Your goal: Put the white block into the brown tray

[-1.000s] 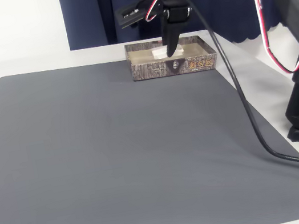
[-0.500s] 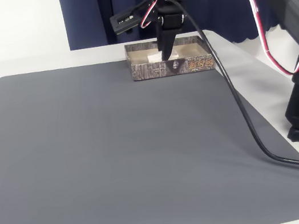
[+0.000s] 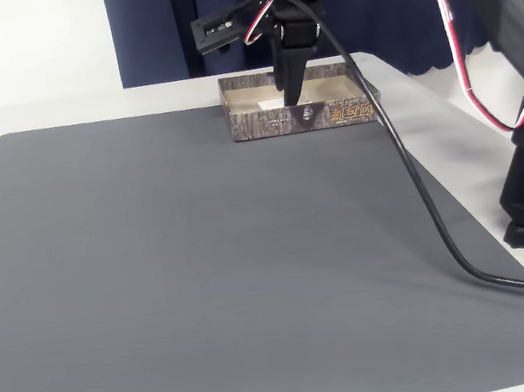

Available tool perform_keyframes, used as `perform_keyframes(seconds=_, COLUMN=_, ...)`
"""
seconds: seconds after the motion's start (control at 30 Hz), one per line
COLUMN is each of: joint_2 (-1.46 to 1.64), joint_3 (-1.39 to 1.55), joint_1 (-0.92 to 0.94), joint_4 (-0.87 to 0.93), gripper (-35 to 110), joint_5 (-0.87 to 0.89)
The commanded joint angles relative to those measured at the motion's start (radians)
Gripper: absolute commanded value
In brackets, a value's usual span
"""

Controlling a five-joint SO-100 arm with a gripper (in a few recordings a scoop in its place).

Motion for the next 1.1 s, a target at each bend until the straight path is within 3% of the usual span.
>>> perform_keyframes(seconds=0.0, joint_2=0.011, joint_3=-0.044, joint_1=-0.012, joint_4=-0.012, gripper=42, joint_5=-0.014)
perform_keyframes(seconds=0.3, joint_2=0.066, joint_3=-0.048, joint_1=-0.012, joint_4=0.037, gripper=40, joint_5=-0.018)
perform_keyframes(seconds=0.6, joint_2=0.172, joint_3=0.025, joint_1=-0.071, joint_4=0.123, gripper=16, joint_5=0.028)
perform_keyframes(seconds=0.67, joint_2=0.206, joint_3=0.052, joint_1=-0.081, joint_4=0.146, gripper=6, joint_5=0.025)
perform_keyframes(seconds=0.7, joint_2=0.225, joint_3=0.064, joint_1=-0.084, joint_4=0.175, gripper=0, joint_5=0.037)
perform_keyframes(seconds=1.07, joint_2=0.575, joint_3=0.483, joint_1=-0.321, joint_4=0.249, gripper=0, joint_5=0.362)
